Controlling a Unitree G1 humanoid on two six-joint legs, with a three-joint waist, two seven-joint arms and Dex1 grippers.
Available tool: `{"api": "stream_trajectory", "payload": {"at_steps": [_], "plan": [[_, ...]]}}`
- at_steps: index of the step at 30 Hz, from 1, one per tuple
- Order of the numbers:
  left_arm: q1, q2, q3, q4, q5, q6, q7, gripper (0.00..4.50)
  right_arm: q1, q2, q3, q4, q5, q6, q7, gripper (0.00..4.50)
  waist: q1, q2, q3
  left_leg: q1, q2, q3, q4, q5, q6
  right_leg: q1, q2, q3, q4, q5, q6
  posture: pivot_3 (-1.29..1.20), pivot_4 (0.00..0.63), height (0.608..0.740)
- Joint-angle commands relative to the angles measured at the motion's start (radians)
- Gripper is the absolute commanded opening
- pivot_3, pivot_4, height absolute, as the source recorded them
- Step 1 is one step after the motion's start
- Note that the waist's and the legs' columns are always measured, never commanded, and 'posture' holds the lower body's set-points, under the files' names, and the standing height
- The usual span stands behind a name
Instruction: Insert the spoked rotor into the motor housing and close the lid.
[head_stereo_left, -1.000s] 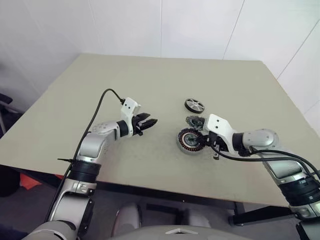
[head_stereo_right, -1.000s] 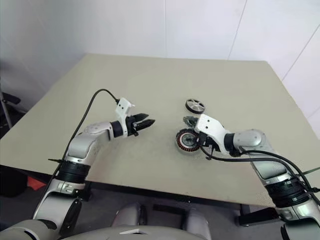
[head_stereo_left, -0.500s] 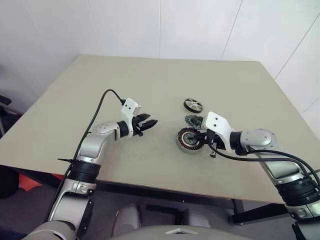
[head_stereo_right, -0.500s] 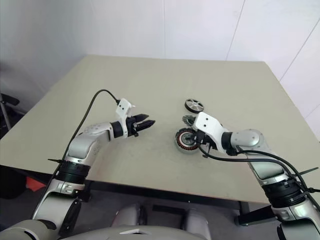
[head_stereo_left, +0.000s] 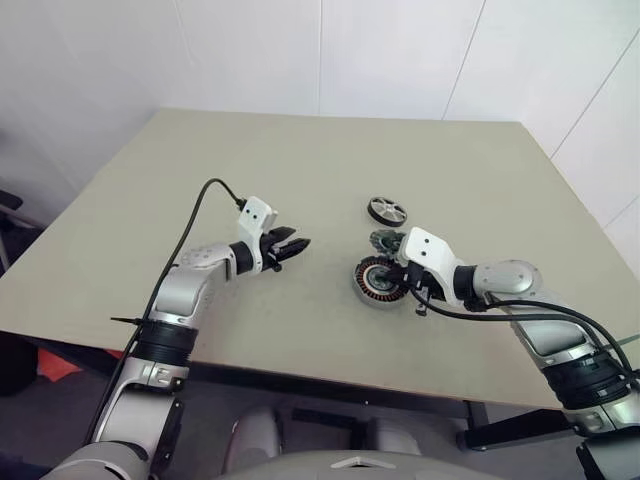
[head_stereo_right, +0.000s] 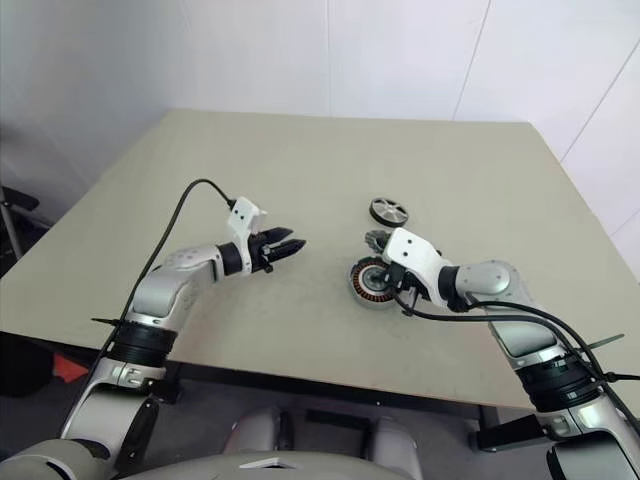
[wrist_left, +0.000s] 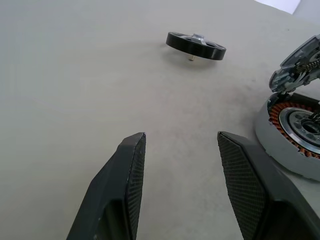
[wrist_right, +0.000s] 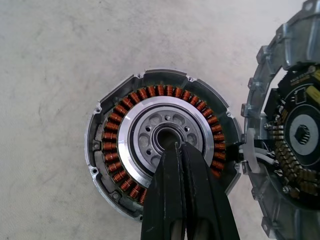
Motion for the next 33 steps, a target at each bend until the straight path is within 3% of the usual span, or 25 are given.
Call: {"api": "stream_trajectory", "payload": {"at_steps": [1,9,16,22,33], "plan": [[-0.02,0.003,0.01,-0.015,0.0,-0.027,0.002,2.43,-0.038,-0.005,-0.036,-0.049,0.03,0.006,0.013,0.05,0.0,0.0,0.0,0.0,0.0,0.0,0.0,0.0,0.0,0.0,0.0,0.0,0.0,0.0,0.0,0.0,0.0,0.74],[-0.012,0.002,0.004,-0.023,0.0,-0.027,0.002,2.43,-0.014,-0.013,-0.031,-0.081,0.039,0.022,0.02,0.05,0.0,0.0,0.0,0.0,0.0,0.0,0.0,0.0,0.0,0.0,0.0,0.0,0.0,0.0,0.0,0.0,0.0,0.74],[-0.014,0.005,0.005,-0.029,-0.003,-0.02,0.002,2.43,0.031,0.01,0.015,0.012,-0.013,-0.02,-0.008,0.05,-0.001,0.0,0.0,0.0,0.0,0.0,0.0,0.0,0.0,0.0,0.0,0.0,0.0,0.0,0.0,0.0,0.0,0.74],[-0.003,-0.001,-0.006,-0.038,-0.003,-0.019,0.004,2.43,0.015,0.004,-0.017,-0.034,0.014,-0.018,-0.001,0.05,-0.001,0.0,0.0,0.002,0.0,0.0,0.0,0.0,-0.001,0.002,0.0,0.0,0.0,-0.003,0.005,0.0,0.0,0.74],[0.008,-0.009,-0.021,-0.038,0.005,-0.023,0.006,2.43,-0.039,0.004,-0.044,-0.053,0.036,-0.006,0.004,0.05,-0.001,0.0,0.0,0.001,0.0,0.0,0.0,0.0,0.0,0.002,0.0,0.0,-0.001,0.0,0.0,0.0,0.0,0.74]]}}
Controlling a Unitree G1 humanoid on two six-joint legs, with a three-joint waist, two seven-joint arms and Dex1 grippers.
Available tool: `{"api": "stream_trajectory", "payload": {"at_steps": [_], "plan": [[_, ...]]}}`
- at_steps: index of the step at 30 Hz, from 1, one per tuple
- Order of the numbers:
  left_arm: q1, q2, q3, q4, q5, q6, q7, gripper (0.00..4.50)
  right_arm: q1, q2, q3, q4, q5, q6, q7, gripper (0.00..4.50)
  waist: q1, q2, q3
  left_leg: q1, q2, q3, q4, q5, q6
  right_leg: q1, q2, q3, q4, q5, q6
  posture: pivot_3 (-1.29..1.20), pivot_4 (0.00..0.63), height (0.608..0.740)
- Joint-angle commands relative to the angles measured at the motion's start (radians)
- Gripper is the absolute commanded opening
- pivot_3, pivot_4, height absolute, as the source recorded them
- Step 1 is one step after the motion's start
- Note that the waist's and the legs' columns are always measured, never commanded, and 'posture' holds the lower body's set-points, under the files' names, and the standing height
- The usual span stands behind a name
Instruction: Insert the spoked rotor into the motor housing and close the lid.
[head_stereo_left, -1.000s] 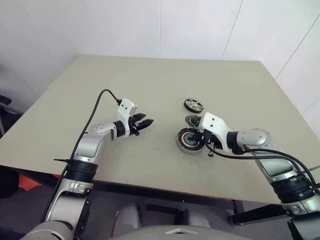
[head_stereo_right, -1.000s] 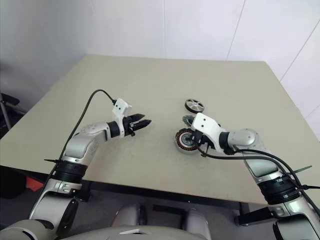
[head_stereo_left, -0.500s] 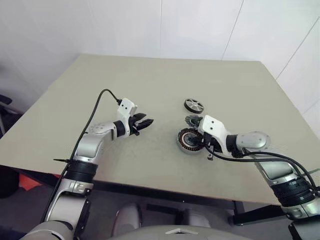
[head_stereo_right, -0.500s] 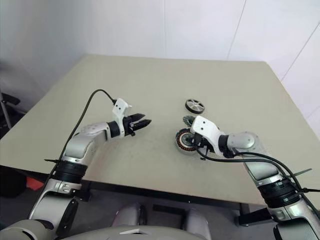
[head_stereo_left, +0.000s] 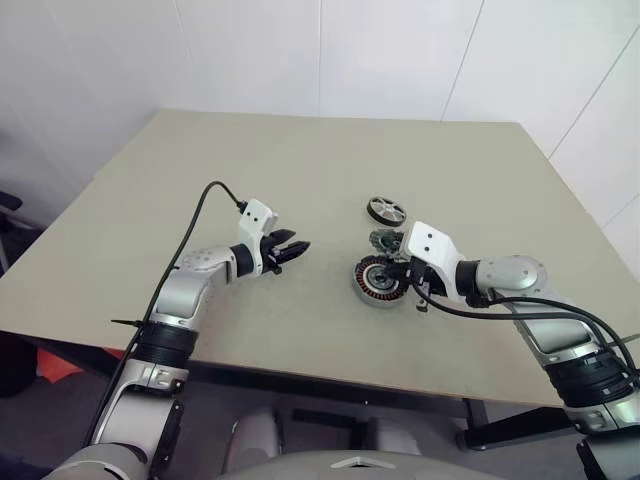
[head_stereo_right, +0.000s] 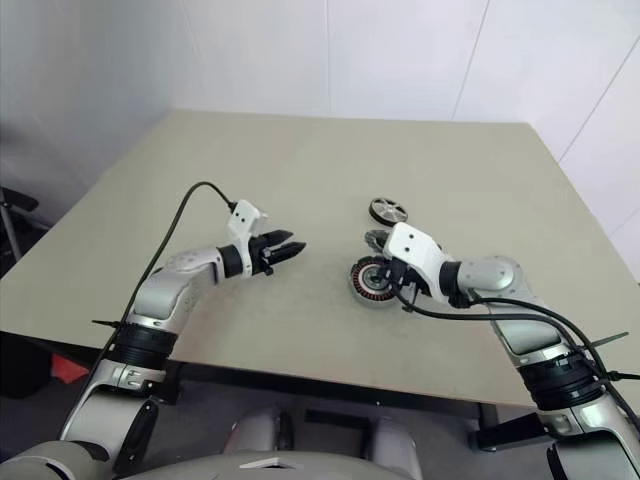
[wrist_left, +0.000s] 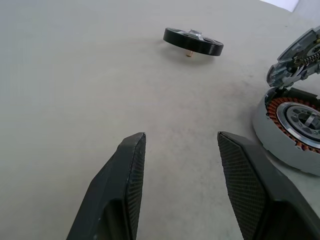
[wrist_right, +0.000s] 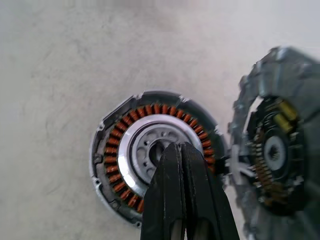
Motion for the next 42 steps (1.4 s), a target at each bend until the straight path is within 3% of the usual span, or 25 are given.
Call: {"api": "stream_trajectory", "payload": {"at_steps": [1,28,42], "plan": [[-0.003,0.004,-0.001,-0.036,0.004,-0.014,0.004,2.43,-0.029,0.009,-0.01,-0.011,0.007,-0.004,-0.004,0.05,0.0,0.0,0.0,0.0,0.0,0.0,0.0,0.0,0.0,0.0,0.0,0.0,0.0,0.0,0.0,0.0,0.0,0.74],[-0.006,0.02,0.008,-0.024,0.005,-0.017,0.016,2.43,0.0,0.022,0.012,-0.047,-0.004,0.027,-0.009,0.05,0.0,0.0,0.0,-0.001,0.0,0.0,-0.001,0.0,0.0,-0.001,0.0,0.0,0.0,0.0,0.0,0.0,0.0,0.74],[-0.009,0.029,0.013,-0.017,0.008,-0.021,0.021,2.43,-0.019,0.082,0.053,0.1,-0.049,-0.034,-0.043,0.05,0.0,0.0,0.0,0.0,0.0,0.0,-0.001,0.0,0.0,-0.001,0.0,0.0,0.0,0.0,0.0,0.0,0.0,0.74]]}}
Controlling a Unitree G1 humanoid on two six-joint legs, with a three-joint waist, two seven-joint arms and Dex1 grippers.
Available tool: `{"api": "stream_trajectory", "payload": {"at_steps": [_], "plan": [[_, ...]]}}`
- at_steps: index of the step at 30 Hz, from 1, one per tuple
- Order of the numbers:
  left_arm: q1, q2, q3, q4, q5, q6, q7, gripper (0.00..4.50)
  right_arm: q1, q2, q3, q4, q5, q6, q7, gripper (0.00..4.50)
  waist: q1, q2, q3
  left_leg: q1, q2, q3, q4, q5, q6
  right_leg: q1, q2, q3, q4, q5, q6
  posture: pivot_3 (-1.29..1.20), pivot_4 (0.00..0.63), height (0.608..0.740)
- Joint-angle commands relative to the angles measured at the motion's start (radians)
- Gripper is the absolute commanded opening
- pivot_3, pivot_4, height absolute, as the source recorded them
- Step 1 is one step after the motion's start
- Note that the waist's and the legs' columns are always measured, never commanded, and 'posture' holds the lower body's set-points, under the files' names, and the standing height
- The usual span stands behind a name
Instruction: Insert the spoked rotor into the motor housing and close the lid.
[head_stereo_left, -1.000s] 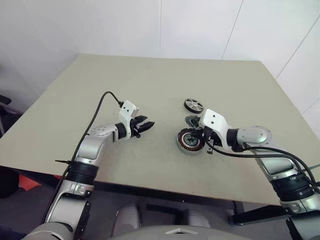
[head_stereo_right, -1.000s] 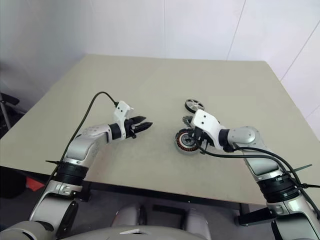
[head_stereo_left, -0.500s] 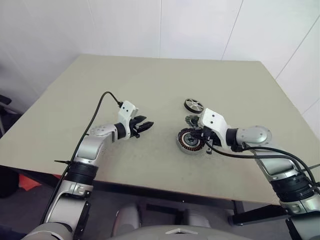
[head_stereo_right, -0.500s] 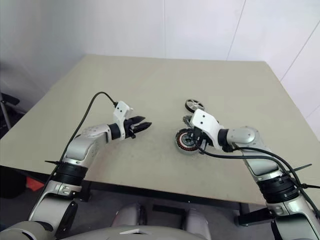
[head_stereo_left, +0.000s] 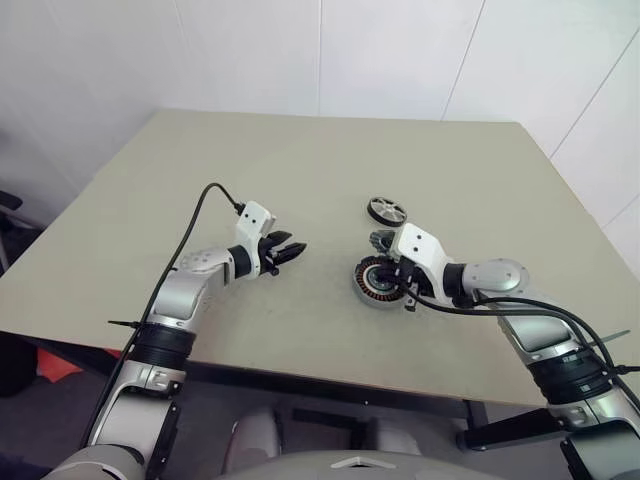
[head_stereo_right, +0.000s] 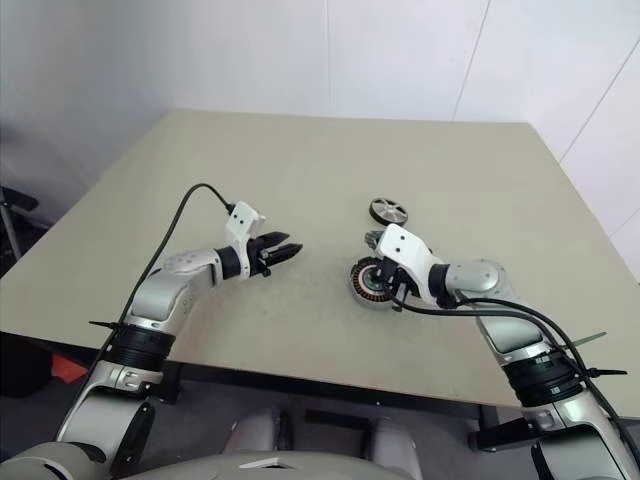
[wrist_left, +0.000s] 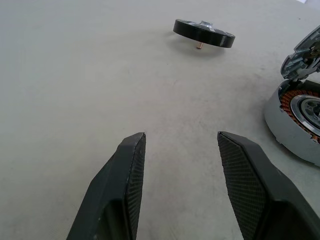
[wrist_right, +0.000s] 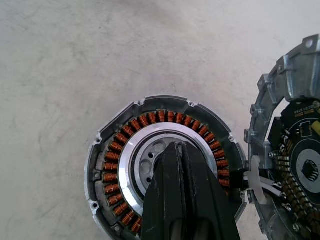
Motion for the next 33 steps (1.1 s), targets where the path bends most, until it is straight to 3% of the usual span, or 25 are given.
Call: {"api": "stream_trajectory", "payload": {"at_steps": [1,12,25,33], "plan": [[-0.015,0.011,0.015,-0.019,0.004,-0.02,0.002,2.43,-0.015,0.012,0.013,0.019,-0.015,-0.017,-0.005,0.05,0.0,0.0,0.0,0.0,0.0,0.0,0.0,0.0,0.0,0.0,0.0,0.0,0.0,0.0,0.0,0.0,0.0,0.74],[-0.018,0.01,0.013,-0.009,0.009,-0.026,0.005,2.43,-0.008,0.012,0.01,0.027,-0.026,-0.02,-0.005,0.05,-0.001,0.0,0.0,0.0,0.0,0.0,0.0,0.0,0.0,0.0,0.0,0.0,0.0,0.0,0.0,0.0,0.0,0.74],[-0.026,0.003,0.011,0.006,0.02,-0.035,0.001,2.43,-0.039,-0.049,-0.048,-0.179,0.041,0.112,0.026,0.05,0.001,0.0,0.0,0.0,0.0,0.0,-0.001,0.0,0.0,0.0,0.0,0.0,0.0,0.0,0.0,0.0,0.0,0.74],[-0.021,0.0,0.008,0.005,0.022,-0.037,0.001,2.43,-0.021,-0.048,-0.003,-0.084,-0.007,0.077,0.01,0.05,0.001,0.0,0.0,0.0,0.0,0.0,-0.001,0.0,0.0,0.0,0.0,0.0,0.0,0.0,0.0,0.0,0.0,0.74]]}}
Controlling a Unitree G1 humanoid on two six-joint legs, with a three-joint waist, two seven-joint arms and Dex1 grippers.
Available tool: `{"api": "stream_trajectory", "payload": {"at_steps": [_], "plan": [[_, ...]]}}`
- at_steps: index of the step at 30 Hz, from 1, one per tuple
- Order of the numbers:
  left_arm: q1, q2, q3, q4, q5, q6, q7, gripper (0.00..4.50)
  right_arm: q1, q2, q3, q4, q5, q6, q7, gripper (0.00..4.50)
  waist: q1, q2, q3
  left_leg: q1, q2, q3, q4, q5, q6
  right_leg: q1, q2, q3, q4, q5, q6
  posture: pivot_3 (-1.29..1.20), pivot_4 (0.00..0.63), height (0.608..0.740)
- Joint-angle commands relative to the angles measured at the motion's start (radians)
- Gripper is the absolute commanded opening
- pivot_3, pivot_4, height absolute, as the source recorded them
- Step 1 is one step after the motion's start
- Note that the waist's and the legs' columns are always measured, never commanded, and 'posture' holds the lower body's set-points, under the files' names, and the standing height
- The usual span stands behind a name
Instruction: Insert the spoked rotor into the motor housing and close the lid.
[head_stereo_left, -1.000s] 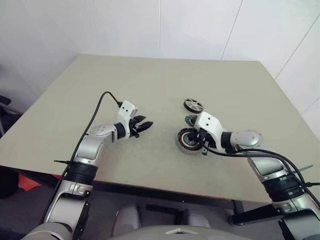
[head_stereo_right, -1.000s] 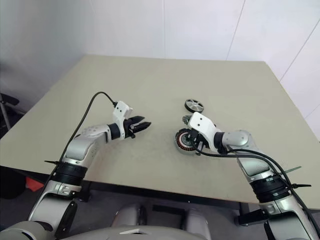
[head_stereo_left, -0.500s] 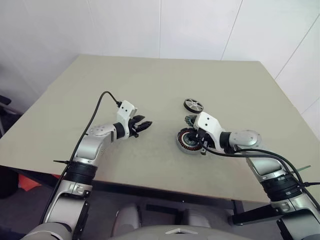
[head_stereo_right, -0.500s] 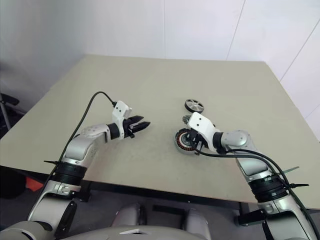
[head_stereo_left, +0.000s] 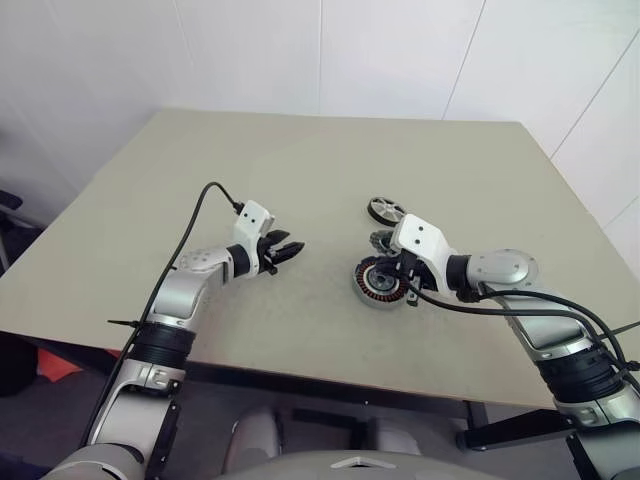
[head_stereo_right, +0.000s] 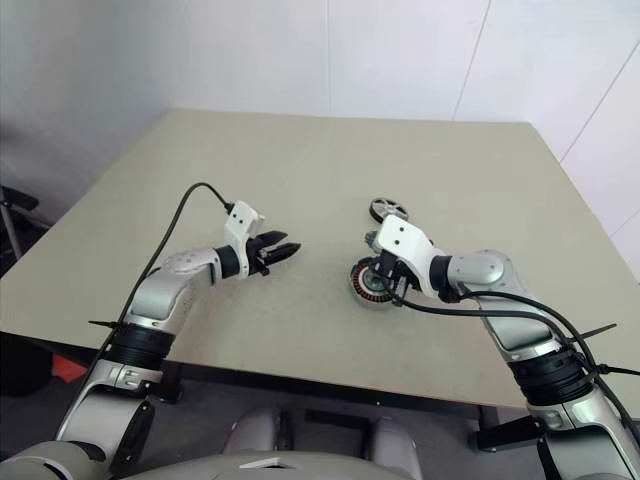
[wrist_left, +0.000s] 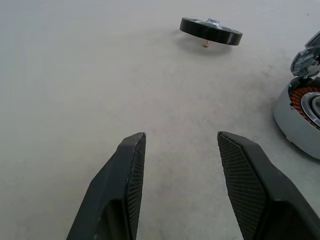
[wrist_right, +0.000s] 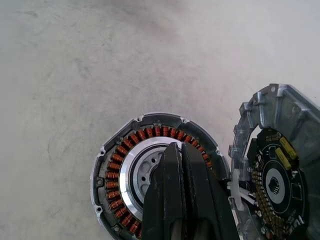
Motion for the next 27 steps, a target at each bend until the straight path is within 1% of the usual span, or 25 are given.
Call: {"api": "stream_trajectory", "payload": {"at_steps": [1,5,11,15,19,27], "plan": [[-0.015,-0.001,0.007,-0.01,0.002,-0.017,0.001,2.43,0.003,0.0,0.018,0.059,-0.025,-0.036,-0.007,0.05,0.0,0.0,0.0,0.0,0.0,0.0,0.0,0.0,0.0,0.0,0.0,0.0,0.0,0.0,0.0,0.0,0.0,0.74],[-0.014,0.0,0.007,-0.012,0.002,-0.017,0.002,2.43,0.016,0.012,0.044,0.12,-0.058,-0.085,-0.024,0.05,0.0,0.0,0.0,0.0,0.0,0.0,0.0,0.0,0.0,0.0,0.0,0.0,0.0,0.0,0.0,0.0,0.0,0.74],[-0.01,0.0,0.008,-0.013,0.004,-0.019,0.004,2.43,0.007,0.004,0.013,0.1,-0.03,-0.103,-0.008,0.05,-0.001,0.0,0.0,0.001,0.0,0.0,0.0,0.0,0.0,0.001,0.0,0.0,0.0,-0.001,0.002,0.0,0.0,0.74],[-0.009,0.0,0.007,-0.013,0.006,-0.018,0.004,2.43,0.003,-0.014,-0.031,0.026,0.018,-0.081,0.017,0.05,-0.001,0.0,0.0,0.0,0.0,0.0,0.001,0.0,0.0,0.001,0.0,0.0,0.0,0.0,0.001,0.0,0.0,0.74],[-0.006,-0.002,0.003,-0.012,0.008,-0.019,0.003,2.43,-0.005,-0.045,-0.095,-0.081,0.098,-0.029,0.055,0.05,0.001,0.0,0.0,0.0,0.0,0.0,0.0,0.0,0.0,0.0,0.0,0.0,0.0,0.0,0.0,0.0,0.0,0.74],[-0.013,-0.01,0.001,0.001,0.013,-0.024,-0.002,2.43,0.011,-0.029,-0.06,-0.031,0.072,-0.048,0.031,0.05,0.001,0.0,0.0,0.0,0.0,0.0,0.0,0.0,0.0,0.0,0.0,0.0,0.0,0.0,0.0,0.0,0.0,0.74]]}}
